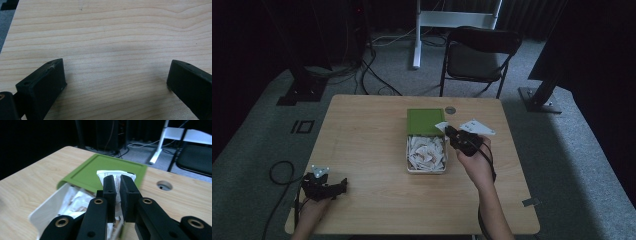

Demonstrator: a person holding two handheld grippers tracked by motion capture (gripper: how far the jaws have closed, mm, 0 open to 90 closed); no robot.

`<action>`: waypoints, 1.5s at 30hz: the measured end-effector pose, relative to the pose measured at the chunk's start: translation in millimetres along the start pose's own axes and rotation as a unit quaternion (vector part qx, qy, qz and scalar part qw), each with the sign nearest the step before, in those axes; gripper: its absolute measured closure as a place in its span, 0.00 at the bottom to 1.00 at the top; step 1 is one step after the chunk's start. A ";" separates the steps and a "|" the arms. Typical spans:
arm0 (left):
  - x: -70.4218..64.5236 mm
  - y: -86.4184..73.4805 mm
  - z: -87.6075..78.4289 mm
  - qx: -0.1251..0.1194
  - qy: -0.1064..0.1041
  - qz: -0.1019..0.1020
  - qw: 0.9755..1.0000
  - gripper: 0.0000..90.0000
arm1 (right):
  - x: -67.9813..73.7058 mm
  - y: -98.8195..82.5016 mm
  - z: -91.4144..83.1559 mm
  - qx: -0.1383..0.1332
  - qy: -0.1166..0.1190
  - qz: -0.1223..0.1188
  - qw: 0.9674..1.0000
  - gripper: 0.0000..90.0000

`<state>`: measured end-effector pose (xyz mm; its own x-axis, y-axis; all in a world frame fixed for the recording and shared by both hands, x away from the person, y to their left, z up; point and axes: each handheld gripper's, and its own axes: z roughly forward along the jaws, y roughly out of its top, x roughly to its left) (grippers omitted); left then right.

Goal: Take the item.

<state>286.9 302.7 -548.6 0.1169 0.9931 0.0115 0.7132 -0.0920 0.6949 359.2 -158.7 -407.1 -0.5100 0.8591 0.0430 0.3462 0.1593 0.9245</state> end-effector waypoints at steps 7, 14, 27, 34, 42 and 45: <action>0.0 0.0 0.0 0.000 0.000 0.000 1.000 0.03 | -21.7 -10.1 -2.4 0.006 -0.030 0.007 1.000 0.93; 0.0 0.0 -0.1 0.001 0.000 0.000 1.000 0.03 | -44.9 -32.1 1.6 0.021 -0.063 0.025 0.998 0.92; 0.0 0.0 -0.1 0.001 0.000 0.000 1.000 0.03 | -81.1 -64.6 8.4 0.045 -0.111 0.052 0.991 0.92; 0.0 0.0 -0.1 0.001 0.000 0.000 1.000 0.03 | -91.9 -80.4 18.5 0.061 -0.122 0.068 0.988 0.92; 0.0 0.0 -0.1 0.001 0.000 0.000 1.000 0.03 | -97.6 -99.3 32.8 0.090 -0.130 0.080 0.984 0.92; 0.0 0.0 -0.1 0.001 0.000 0.000 1.000 0.03 | -99.2 -102.8 36.9 0.096 -0.131 0.081 0.983 0.92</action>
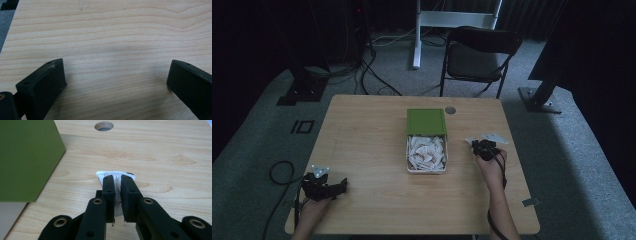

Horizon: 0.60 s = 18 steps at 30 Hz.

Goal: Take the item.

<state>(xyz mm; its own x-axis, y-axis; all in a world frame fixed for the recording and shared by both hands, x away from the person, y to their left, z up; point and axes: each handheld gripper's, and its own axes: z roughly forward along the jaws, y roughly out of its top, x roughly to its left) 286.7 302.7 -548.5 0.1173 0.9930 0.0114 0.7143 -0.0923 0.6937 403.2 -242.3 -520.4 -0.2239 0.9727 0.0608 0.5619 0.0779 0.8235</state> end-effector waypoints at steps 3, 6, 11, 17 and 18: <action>0.0 0.0 0.0 0.000 0.000 0.000 1.000 0.03 | -0.5 -2.6 4.4 0.009 -0.003 0.001 1.000 0.91; 0.0 0.0 0.0 0.000 0.000 0.000 1.000 0.03 | 0.2 -6.9 8.3 0.021 -0.001 -0.001 1.000 0.91; 0.0 0.0 0.0 0.000 0.000 0.000 1.000 0.03 | -0.9 -11.4 15.0 0.033 -0.004 0.002 0.999 0.91; 0.0 0.0 0.0 0.000 0.000 0.000 1.000 0.03 | 2.8 -9.1 22.6 0.042 0.000 0.003 0.999 0.90; 0.0 -0.1 0.0 0.000 0.000 0.000 1.000 0.03 | 3.5 -8.2 23.3 0.044 -0.001 0.001 0.999 0.91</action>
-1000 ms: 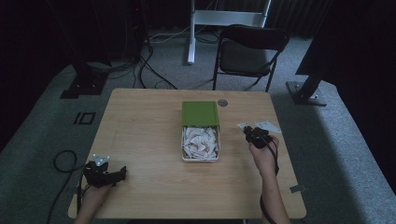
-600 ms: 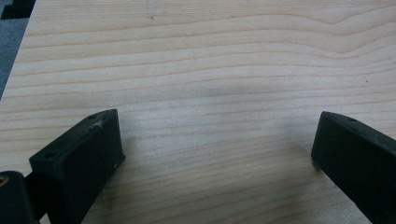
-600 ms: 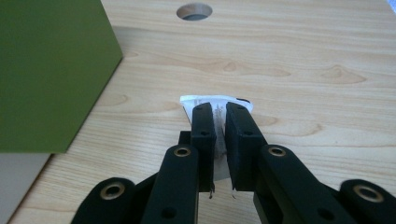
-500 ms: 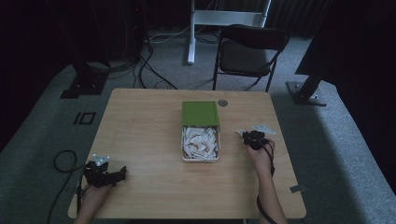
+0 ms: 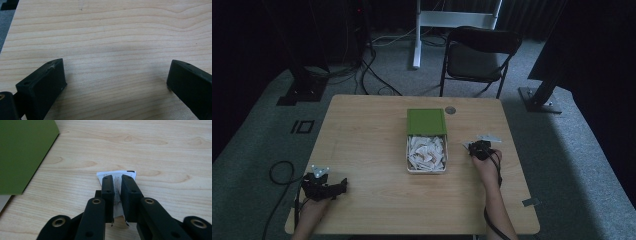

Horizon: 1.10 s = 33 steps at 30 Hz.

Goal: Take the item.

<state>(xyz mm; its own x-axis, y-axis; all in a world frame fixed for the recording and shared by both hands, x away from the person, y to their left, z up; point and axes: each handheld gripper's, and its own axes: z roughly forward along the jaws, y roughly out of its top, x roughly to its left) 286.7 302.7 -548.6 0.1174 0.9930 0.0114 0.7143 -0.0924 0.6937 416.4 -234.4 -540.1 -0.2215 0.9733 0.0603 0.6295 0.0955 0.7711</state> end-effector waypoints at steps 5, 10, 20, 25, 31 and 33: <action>0.0 0.0 0.0 0.000 0.000 0.000 1.000 0.03 | 3.6 3.7 5.2 0.001 0.003 -0.003 1.000 0.88; 0.0 0.0 0.0 0.000 0.000 0.000 1.000 0.03 | 4.2 5.6 8.5 0.005 0.013 0.036 0.999 0.56; 0.0 0.0 0.0 0.000 0.000 0.000 1.000 0.03 | -6.5 11.6 -12.0 -0.034 0.036 0.041 0.998 0.31; 0.0 0.0 0.0 0.000 0.000 0.000 1.000 0.03 | -6.9 7.9 -18.9 -0.038 0.041 0.034 0.998 0.25; 0.0 0.0 0.0 0.000 0.000 0.000 1.000 0.03 | -9.0 -2.3 -22.8 -0.018 0.024 0.035 0.999 0.27; 0.0 0.0 0.0 0.000 0.000 0.000 1.000 0.03 | -10.2 -5.3 -25.1 -0.021 0.022 0.040 0.999 0.27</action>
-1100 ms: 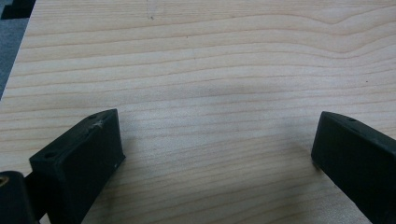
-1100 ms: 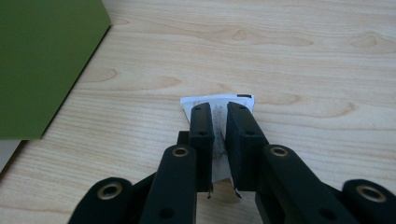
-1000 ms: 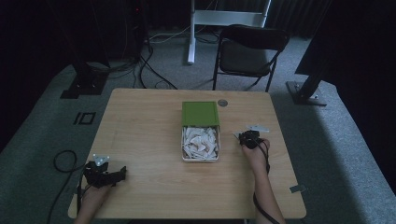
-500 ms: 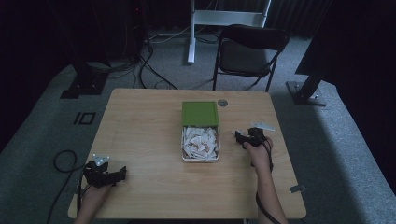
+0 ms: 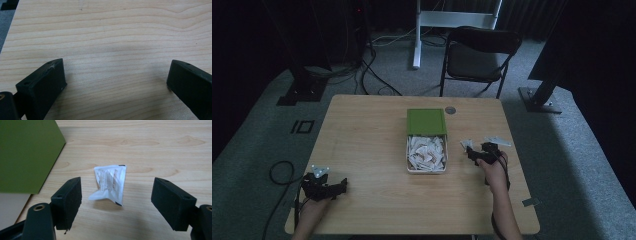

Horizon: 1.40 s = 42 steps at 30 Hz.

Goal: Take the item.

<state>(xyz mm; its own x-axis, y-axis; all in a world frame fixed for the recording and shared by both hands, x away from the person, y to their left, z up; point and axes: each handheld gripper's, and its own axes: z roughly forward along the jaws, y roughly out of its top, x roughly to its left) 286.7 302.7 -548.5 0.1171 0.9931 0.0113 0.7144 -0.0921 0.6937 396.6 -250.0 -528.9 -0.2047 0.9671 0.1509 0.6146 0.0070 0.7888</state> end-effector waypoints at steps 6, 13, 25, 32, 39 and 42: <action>0.0 0.0 0.1 -0.001 0.000 0.000 1.000 0.03 | -3.3 -9.3 -9.4 0.002 0.003 -0.003 1.000 0.25; 0.0 0.0 0.1 -0.001 0.000 0.000 1.000 0.03 | -7.5 -20.0 -20.9 0.011 -0.003 -0.005 1.000 0.25; 0.0 0.0 0.1 -0.001 0.000 0.000 1.000 0.03 | -17.9 -38.4 -34.9 0.022 -0.024 -0.008 0.999 0.24; 0.1 0.0 0.0 0.000 0.000 0.001 1.000 0.03 | -30.3 -49.0 -42.8 0.026 -0.037 -0.002 0.999 0.24; 0.1 0.0 0.0 0.000 0.000 0.001 1.000 0.03 | -38.8 -58.7 -49.7 0.035 -0.044 -0.002 0.998 0.23; 0.1 0.0 0.0 0.000 0.000 0.001 1.000 0.03 | -41.9 -61.2 -52.0 0.032 -0.047 0.001 0.998 0.23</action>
<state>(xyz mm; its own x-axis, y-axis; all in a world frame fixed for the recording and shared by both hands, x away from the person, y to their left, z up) 286.7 302.8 -548.5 0.1179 0.9929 0.0130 0.7145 -0.0939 0.6933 328.0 -304.2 -552.5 -0.1325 0.9868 0.0926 0.6623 0.0187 0.7490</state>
